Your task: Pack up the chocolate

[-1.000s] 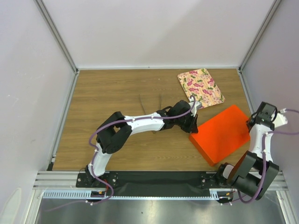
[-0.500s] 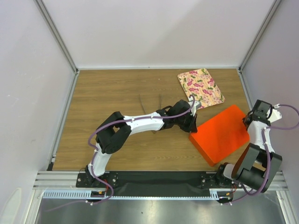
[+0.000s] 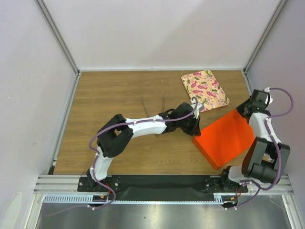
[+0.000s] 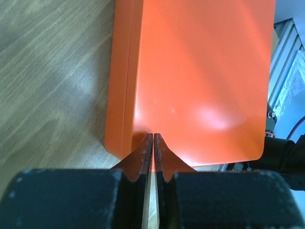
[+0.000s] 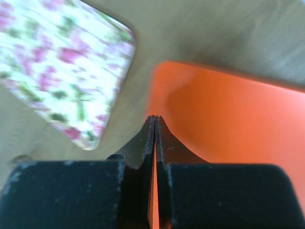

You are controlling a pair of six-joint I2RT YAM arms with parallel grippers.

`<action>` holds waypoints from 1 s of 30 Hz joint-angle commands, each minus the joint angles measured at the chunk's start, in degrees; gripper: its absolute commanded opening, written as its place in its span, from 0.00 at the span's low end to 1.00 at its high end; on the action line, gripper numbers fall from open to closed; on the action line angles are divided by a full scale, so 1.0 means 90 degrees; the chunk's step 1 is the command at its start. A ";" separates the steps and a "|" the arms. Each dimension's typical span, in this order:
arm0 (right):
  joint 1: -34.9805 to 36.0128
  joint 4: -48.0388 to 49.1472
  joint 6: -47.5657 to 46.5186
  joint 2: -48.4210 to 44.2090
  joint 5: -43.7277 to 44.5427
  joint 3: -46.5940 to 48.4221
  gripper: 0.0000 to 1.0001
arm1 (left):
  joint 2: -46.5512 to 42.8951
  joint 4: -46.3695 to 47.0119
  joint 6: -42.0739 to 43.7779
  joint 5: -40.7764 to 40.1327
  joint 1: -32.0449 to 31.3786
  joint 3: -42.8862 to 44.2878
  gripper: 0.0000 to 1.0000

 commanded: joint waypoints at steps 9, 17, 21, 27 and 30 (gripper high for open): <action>0.0034 -0.0301 -0.0305 0.0663 0.0163 0.0389 0.00 | -0.0259 -0.0164 -0.0093 -0.0067 0.0038 -0.0328 0.09; 0.0025 -0.1160 -0.0296 0.0224 0.0484 0.0735 0.00 | -0.0522 -0.0300 -0.0074 -0.0086 0.0038 -0.0162 0.09; -0.0229 -0.1483 0.0104 -0.0671 0.0369 -0.0114 0.00 | -0.0425 -0.0359 -0.0074 -0.0057 0.0038 -0.0083 0.09; -0.0317 -0.1484 0.0466 -0.1535 0.0437 -0.1723 0.00 | -0.0327 -0.0281 -0.0093 -0.0086 0.0038 -0.0191 0.09; -0.0425 -0.1512 0.0603 -0.1350 0.0349 -0.1932 0.00 | -0.0327 -0.0310 -0.0103 -0.0145 0.0038 -0.0249 0.09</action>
